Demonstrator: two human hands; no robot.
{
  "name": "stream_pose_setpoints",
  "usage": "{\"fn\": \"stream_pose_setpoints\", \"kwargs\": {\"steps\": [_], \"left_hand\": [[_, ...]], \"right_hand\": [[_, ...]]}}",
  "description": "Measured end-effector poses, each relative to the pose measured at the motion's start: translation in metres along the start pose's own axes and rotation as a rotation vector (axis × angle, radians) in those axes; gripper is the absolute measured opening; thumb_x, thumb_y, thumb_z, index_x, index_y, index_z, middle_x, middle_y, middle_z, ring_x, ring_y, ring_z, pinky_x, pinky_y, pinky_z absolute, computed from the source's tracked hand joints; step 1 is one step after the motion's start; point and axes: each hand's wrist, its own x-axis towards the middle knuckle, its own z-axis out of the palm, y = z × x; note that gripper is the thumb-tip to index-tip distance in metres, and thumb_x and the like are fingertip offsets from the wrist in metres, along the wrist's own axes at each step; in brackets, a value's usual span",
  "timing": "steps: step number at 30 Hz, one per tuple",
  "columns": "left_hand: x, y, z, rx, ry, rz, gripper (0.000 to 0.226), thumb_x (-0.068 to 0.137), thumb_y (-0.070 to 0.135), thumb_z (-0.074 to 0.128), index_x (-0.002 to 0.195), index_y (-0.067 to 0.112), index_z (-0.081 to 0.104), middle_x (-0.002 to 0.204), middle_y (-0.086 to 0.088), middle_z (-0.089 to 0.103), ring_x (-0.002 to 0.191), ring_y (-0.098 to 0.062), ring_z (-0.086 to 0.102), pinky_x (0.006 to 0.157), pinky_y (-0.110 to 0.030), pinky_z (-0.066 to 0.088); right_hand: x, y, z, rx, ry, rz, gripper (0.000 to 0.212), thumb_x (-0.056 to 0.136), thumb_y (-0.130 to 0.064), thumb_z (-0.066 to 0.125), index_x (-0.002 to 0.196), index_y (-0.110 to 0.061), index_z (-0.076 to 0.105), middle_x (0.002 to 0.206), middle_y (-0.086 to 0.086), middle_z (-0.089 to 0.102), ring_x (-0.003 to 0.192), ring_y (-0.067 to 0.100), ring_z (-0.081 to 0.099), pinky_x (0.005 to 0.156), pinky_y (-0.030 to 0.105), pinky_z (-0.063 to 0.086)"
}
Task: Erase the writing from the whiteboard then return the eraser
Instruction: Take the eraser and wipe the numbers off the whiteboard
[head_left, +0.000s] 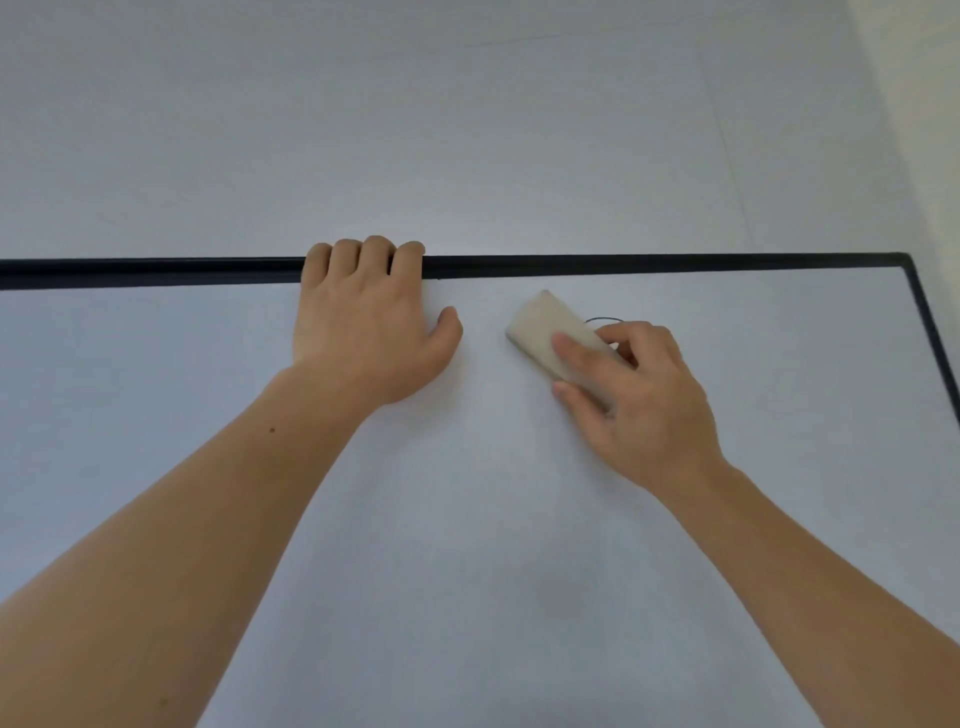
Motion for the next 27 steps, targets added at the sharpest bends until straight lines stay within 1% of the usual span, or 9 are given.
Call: {"fn": "stream_pose_setpoints", "kwargs": {"steps": [4, 6, 8, 13, 15, 17, 20, 24, 27], "left_hand": [[-0.003, 0.002, 0.001, 0.024, 0.011, 0.015, 0.069, 0.079, 0.053, 0.043, 0.126, 0.005, 0.056, 0.113, -0.017, 0.062, 0.106, -0.04, 0.054, 0.103, -0.051, 0.034], [-0.003, 0.003, 0.0, 0.027, 0.011, 0.006, 0.07, 0.078, 0.054, 0.044, 0.125, 0.004, 0.056, 0.113, -0.018, 0.061, 0.105, -0.04, 0.053, 0.103, -0.051, 0.033], [-0.003, 0.005, 0.0, 0.031, 0.013, -0.004, 0.071, 0.077, 0.055, 0.043, 0.125, 0.003, 0.055, 0.112, -0.019, 0.06, 0.106, -0.04, 0.052, 0.103, -0.051, 0.033], [-0.005, 0.01, 0.004, 0.046, 0.032, -0.03, 0.076, 0.076, 0.06, 0.042, 0.125, 0.002, 0.052, 0.113, -0.021, 0.058, 0.109, -0.042, 0.05, 0.109, -0.054, 0.028], [-0.006, 0.011, 0.006, 0.044, 0.045, -0.033, 0.077, 0.076, 0.061, 0.042, 0.125, 0.001, 0.052, 0.113, -0.022, 0.058, 0.109, -0.042, 0.049, 0.111, -0.055, 0.026], [-0.006, 0.012, 0.006, 0.041, 0.046, -0.033, 0.079, 0.076, 0.062, 0.042, 0.126, 0.001, 0.051, 0.114, -0.022, 0.058, 0.11, -0.043, 0.049, 0.112, -0.055, 0.026], [-0.006, 0.012, 0.005, 0.043, 0.033, -0.036, 0.08, 0.076, 0.063, 0.041, 0.127, 0.002, 0.051, 0.116, -0.021, 0.058, 0.112, -0.042, 0.049, 0.112, -0.055, 0.026], [-0.006, 0.013, 0.005, 0.054, 0.021, -0.042, 0.08, 0.076, 0.063, 0.042, 0.127, 0.002, 0.051, 0.117, -0.021, 0.058, 0.113, -0.042, 0.049, 0.113, -0.055, 0.025], [-0.006, 0.014, 0.006, 0.057, 0.024, -0.053, 0.08, 0.075, 0.063, 0.041, 0.126, 0.001, 0.051, 0.117, -0.021, 0.057, 0.112, -0.043, 0.049, 0.113, -0.055, 0.024]], "right_hand": [[0.002, 0.037, -0.007, -0.072, 0.043, 0.417, 0.044, 0.089, -0.041, 0.064, 0.132, -0.032, 0.06, 0.116, 0.005, 0.051, 0.107, 0.026, 0.049, 0.073, 0.044, 0.055], [-0.001, 0.036, -0.007, -0.073, 0.061, 0.482, 0.045, 0.089, -0.041, 0.065, 0.133, -0.032, 0.058, 0.116, 0.005, 0.051, 0.109, 0.025, 0.048, 0.076, 0.044, 0.054], [-0.006, 0.022, -0.005, -0.046, 0.063, 0.407, 0.044, 0.088, -0.038, 0.068, 0.13, -0.03, 0.061, 0.114, 0.007, 0.052, 0.102, 0.027, 0.05, 0.073, 0.045, 0.055], [-0.035, -0.017, -0.008, 0.059, -0.051, 0.001, 0.039, 0.085, -0.036, 0.069, 0.123, -0.027, 0.068, 0.107, 0.009, 0.059, 0.09, 0.028, 0.057, 0.058, 0.034, 0.054], [-0.038, -0.014, -0.013, 0.067, -0.081, -0.083, 0.037, 0.086, -0.036, 0.07, 0.122, -0.026, 0.069, 0.106, 0.01, 0.061, 0.091, 0.027, 0.058, 0.057, 0.033, 0.053], [-0.034, 0.002, -0.014, 0.03, -0.078, -0.09, 0.036, 0.086, -0.036, 0.071, 0.121, -0.027, 0.07, 0.107, 0.01, 0.062, 0.091, 0.029, 0.059, 0.058, 0.033, 0.053], [-0.023, 0.037, -0.016, -0.048, -0.011, 0.103, 0.039, 0.083, -0.033, 0.074, 0.122, -0.029, 0.068, 0.11, 0.009, 0.059, 0.095, 0.03, 0.056, 0.06, 0.04, 0.056], [-0.013, 0.074, -0.021, -0.087, 0.02, 0.534, 0.044, 0.09, -0.04, 0.065, 0.133, -0.031, 0.059, 0.119, 0.005, 0.052, 0.111, 0.026, 0.048, 0.081, 0.044, 0.053], [-0.014, 0.067, -0.018, -0.076, 0.049, 0.612, 0.045, 0.091, -0.041, 0.064, 0.134, -0.031, 0.058, 0.12, 0.005, 0.051, 0.114, 0.025, 0.047, 0.086, 0.042, 0.051]]}}
